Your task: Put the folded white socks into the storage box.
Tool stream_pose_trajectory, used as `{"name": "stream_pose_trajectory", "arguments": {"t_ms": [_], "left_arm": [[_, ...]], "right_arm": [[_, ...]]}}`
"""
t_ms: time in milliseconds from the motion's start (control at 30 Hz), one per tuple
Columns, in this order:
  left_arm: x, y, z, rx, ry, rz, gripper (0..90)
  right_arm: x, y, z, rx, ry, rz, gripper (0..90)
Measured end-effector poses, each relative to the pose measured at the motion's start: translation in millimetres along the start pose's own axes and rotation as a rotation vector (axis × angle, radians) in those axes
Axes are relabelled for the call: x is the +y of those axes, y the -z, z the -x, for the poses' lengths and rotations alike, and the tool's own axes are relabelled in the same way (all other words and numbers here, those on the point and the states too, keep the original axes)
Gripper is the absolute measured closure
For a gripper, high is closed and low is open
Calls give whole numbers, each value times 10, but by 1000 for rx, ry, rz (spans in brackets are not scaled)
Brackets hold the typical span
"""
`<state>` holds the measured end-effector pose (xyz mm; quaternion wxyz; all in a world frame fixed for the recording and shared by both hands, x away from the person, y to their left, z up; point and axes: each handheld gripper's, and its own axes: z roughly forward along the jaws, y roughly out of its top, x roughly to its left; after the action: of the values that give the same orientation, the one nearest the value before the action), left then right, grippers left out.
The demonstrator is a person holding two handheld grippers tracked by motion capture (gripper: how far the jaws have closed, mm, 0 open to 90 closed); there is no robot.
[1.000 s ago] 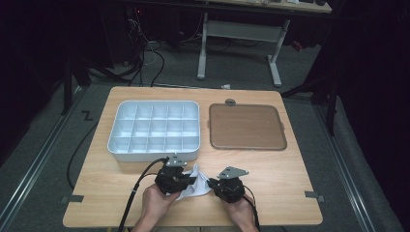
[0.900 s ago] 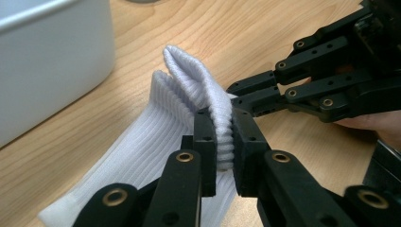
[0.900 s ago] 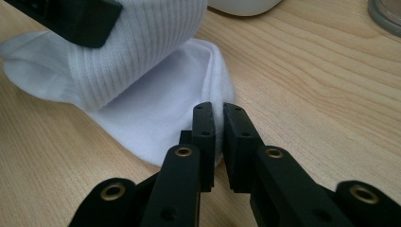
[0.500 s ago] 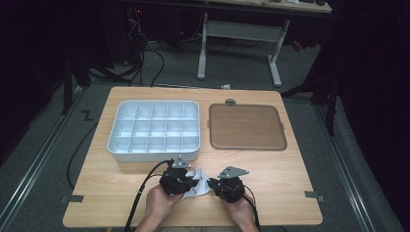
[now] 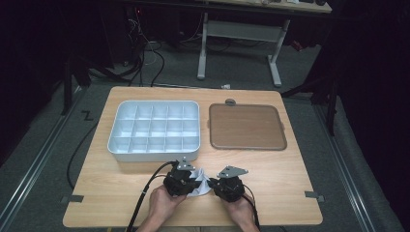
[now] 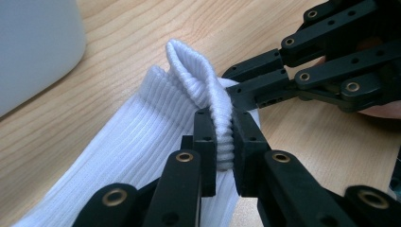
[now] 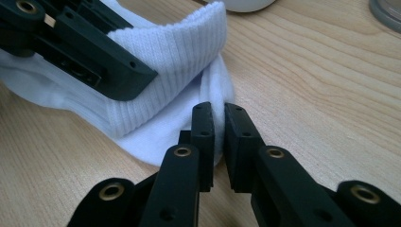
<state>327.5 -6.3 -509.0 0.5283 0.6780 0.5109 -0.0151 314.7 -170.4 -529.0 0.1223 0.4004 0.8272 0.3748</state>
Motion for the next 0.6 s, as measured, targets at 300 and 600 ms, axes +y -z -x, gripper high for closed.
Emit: {"name": "stream_pose_trajectory", "arguments": {"t_ms": [300,600], "left_arm": [[-29,-68,-15,10,-18,-12,818],[-37,14,-21,-19,2,5,555]], "right_arm": [[14,-7,5,-2,2,-7,828],[22,40,21,0,-8,-7,708]]}}
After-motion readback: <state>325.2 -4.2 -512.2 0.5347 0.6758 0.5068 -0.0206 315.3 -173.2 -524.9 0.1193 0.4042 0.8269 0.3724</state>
